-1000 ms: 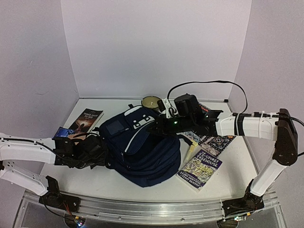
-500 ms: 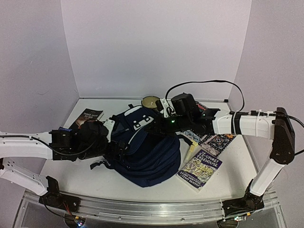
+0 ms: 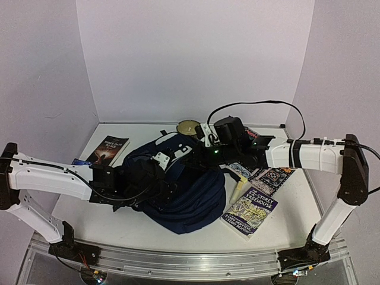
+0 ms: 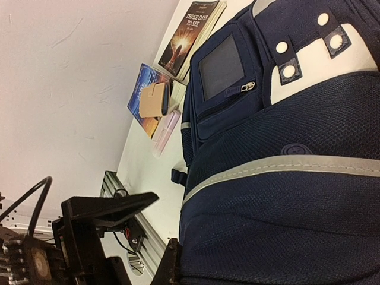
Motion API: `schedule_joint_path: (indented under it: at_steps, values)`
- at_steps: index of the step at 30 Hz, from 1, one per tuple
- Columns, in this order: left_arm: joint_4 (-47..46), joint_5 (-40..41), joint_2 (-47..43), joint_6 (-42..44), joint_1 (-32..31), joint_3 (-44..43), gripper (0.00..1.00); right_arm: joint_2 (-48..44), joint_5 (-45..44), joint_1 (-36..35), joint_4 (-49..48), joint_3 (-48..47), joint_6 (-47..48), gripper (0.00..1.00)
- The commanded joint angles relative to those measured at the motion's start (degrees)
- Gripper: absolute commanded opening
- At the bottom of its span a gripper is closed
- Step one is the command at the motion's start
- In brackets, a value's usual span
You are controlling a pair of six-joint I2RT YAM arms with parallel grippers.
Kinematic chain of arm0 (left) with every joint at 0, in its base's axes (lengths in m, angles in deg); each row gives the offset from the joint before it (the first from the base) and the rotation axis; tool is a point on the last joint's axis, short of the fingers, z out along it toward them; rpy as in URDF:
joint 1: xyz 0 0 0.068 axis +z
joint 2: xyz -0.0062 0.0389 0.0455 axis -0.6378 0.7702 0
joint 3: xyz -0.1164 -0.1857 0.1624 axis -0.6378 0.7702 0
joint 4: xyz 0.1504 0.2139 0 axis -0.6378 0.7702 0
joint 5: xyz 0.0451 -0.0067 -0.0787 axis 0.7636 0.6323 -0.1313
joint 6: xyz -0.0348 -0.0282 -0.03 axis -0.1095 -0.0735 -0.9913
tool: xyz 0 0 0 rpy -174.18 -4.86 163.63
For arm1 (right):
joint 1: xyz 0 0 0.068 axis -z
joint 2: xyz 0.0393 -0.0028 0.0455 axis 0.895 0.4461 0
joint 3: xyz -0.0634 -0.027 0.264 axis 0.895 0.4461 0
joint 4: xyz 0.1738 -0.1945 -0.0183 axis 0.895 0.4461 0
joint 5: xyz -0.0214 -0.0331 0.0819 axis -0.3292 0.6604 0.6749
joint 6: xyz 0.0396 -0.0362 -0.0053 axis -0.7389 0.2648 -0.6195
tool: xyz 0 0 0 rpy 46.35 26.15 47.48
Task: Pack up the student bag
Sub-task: Pass from the right arm to the left
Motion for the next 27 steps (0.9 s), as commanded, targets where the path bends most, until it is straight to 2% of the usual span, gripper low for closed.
schedule_joint_path:
  at_steps: [1,3,6,12,13,17,20,23,27]
  values:
    - [-1.0,11.0,1.5,3.5,0.2,-3.0,0.80,-0.6,0.9,-0.1,-4.0,-2.2,0.3,0.00]
    - [-0.9,11.7,2.3,4.8,0.2,-3.5,0.72,-0.8,0.8,-0.1,-3.9,-2.0,0.4,0.00]
    - [-0.1,11.8,2.9,5.7,0.3,-4.5,0.56,-0.9,0.1,-0.1,-3.7,-1.9,0.8,0.00]
    - [1.5,10.1,0.4,8.4,0.2,-5.7,0.03,-0.7,-3.3,-0.1,-0.9,-2.1,3.3,0.00]
    - [1.9,9.6,-0.2,8.9,0.3,-6.0,0.00,-0.5,-3.7,-0.1,-0.4,-2.4,3.8,0.00]
    - [5.3,6.3,-1.3,8.8,0.8,-8.1,0.00,0.0,-4.8,-0.1,1.5,-3.9,6.2,0.03]
    - [8.4,1.5,-1.9,5.8,2.9,-9.0,0.00,-1.2,-6.3,0.1,2.5,-3.8,7.9,0.10]
    - [9.3,-3.6,-2.4,3.0,5.3,-8.7,0.00,-3.9,-7.8,1.0,3.6,-2.6,9.9,0.24]
    - [9.4,-8.4,-2.2,1.1,8.2,-7.9,0.00,-9.0,-11.1,2.3,5.8,0.8,12.5,0.56]
